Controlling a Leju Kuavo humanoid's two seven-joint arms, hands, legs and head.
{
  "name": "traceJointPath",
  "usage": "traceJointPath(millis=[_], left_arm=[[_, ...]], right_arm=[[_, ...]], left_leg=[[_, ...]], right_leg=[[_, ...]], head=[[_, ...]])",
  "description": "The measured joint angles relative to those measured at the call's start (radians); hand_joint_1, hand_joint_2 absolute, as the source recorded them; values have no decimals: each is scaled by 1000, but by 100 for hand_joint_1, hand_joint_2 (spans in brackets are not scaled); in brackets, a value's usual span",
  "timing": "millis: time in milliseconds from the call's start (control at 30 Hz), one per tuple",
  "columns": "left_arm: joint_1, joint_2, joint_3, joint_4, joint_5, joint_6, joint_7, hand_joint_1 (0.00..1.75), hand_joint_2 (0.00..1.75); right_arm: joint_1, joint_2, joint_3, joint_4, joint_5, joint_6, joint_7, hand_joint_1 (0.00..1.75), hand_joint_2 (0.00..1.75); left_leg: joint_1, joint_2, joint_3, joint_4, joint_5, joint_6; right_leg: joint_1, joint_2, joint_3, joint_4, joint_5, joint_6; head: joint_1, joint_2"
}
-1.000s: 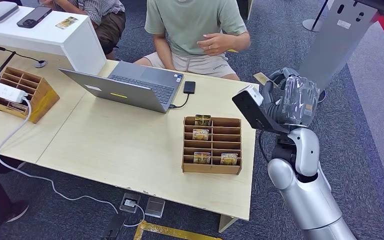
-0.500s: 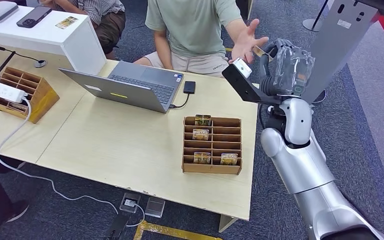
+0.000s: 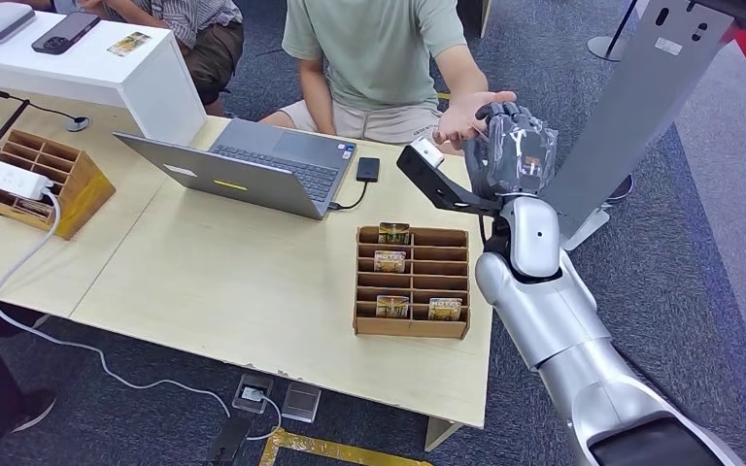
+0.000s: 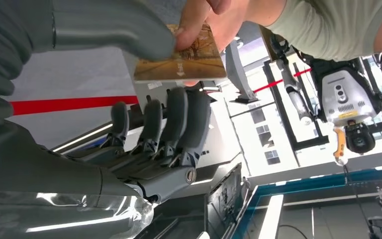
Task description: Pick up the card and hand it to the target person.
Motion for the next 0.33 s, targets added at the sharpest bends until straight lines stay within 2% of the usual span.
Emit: traceJointPath(millis=[167,333], left_arm=[[0,-1,0,0,4,-1,0,0,0],[0,-1,0,0,8,-19,-9,0,0]], right_arm=[[0,24,2,33,-14,-2,-24,0,175],[4,35,0,46,-103,-17,-89,0,175]], left_leg=[[0,0,0,0,0,0],[0,0,0,0,0,0]], right_leg=[[0,0,0,0,0,0],[0,0,0,0,0,0]], head=[[0,0],[0,0]])
